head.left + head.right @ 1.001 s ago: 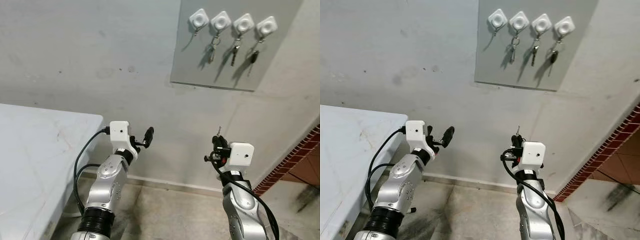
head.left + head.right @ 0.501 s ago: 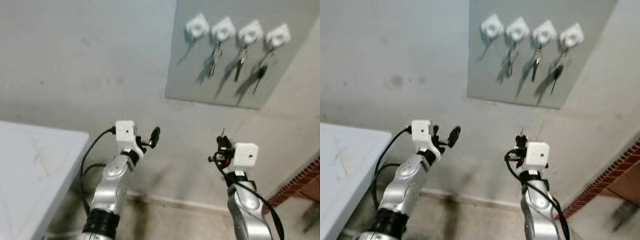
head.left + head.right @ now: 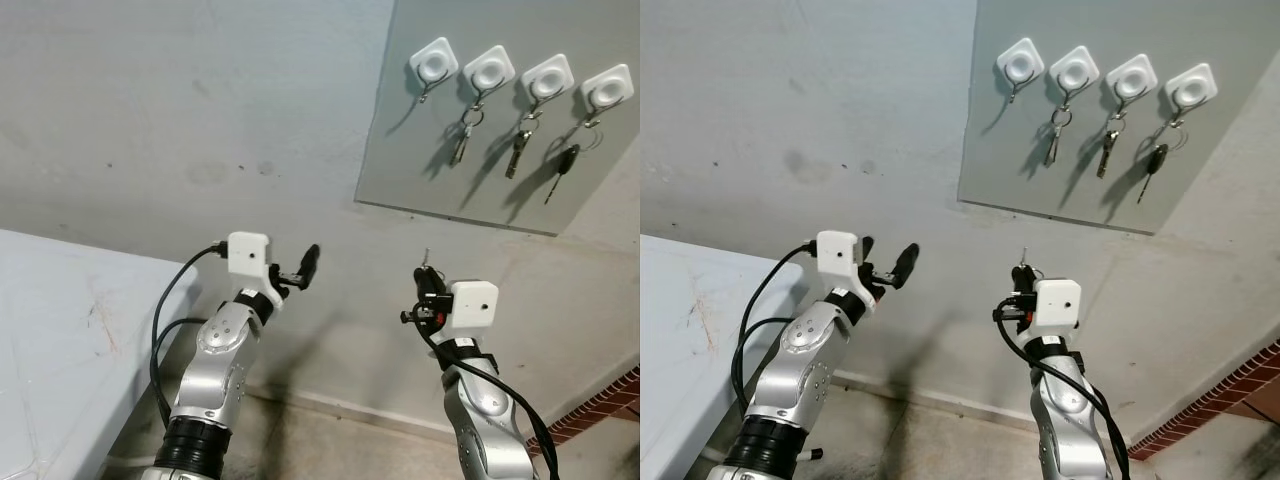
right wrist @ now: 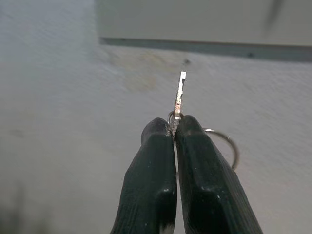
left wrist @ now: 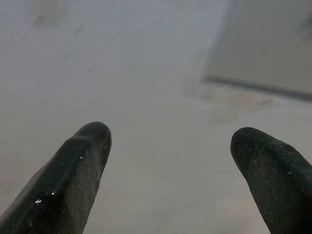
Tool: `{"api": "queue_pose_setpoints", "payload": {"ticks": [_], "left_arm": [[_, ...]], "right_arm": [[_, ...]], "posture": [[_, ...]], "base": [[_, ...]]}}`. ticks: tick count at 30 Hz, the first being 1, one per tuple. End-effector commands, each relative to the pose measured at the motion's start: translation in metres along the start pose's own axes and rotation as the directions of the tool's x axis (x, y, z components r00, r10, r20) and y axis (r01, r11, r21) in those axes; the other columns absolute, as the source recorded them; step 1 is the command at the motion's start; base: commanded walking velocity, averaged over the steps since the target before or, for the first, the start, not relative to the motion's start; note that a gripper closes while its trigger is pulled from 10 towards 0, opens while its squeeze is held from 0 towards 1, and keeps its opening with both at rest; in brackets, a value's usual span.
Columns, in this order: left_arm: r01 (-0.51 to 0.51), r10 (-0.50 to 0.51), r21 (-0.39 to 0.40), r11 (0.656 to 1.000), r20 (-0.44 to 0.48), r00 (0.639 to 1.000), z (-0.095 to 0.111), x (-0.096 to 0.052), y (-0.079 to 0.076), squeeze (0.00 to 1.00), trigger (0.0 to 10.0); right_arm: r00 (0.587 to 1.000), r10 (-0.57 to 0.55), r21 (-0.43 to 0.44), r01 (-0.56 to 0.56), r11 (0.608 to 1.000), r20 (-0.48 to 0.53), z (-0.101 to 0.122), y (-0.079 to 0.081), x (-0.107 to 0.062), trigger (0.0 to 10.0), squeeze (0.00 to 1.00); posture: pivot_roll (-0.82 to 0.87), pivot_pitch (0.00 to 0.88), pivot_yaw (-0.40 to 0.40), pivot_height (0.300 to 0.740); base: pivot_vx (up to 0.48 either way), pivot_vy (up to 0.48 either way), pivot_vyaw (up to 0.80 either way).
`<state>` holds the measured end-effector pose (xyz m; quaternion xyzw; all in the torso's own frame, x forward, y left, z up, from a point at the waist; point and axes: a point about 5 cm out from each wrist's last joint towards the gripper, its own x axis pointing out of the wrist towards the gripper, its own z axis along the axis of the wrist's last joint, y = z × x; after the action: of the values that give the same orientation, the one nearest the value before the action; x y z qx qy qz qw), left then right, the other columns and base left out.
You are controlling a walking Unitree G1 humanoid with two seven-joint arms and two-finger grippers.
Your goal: Hang keys on a hook
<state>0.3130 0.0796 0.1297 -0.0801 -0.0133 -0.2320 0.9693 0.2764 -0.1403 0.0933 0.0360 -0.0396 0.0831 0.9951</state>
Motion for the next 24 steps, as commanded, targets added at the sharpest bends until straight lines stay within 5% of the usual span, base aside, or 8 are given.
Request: {"api": "queue_pose_setpoints", "payload": {"ticks": [1,10,24], "left_arm": [[0.048,-0.048,0.024,0.999,0.012,0.999,0.007,0.003,-0.008,0.00,10.0],[0.137,-0.139,0.025,0.990,0.067,0.988,0.028,0.011,-0.023,0.00,10.0],[0.170,-0.176,0.055,0.984,0.139,0.975,0.058,0.016,-0.026,0.00,10.0]], "right_arm": [[0.997,0.058,0.002,-0.058,0.998,0.043,0.012,0.004,0.008,10.0,0.00],[0.966,0.234,-0.005,-0.235,0.972,0.107,0.035,0.017,0.027,10.0,0.00],[0.937,0.297,-0.016,-0.300,0.954,0.183,0.063,0.022,0.052,10.0,0.00]], "posture": [[-0.02,0.000,-0.039,0.740],[-0.03,0.000,-0.041,0.740],[-0.02,0.013,-0.057,0.740]], "base": [[0.000,0.000,0.00],[0.000,0.000,0.00],[0.000,0.000,0.00]]}}
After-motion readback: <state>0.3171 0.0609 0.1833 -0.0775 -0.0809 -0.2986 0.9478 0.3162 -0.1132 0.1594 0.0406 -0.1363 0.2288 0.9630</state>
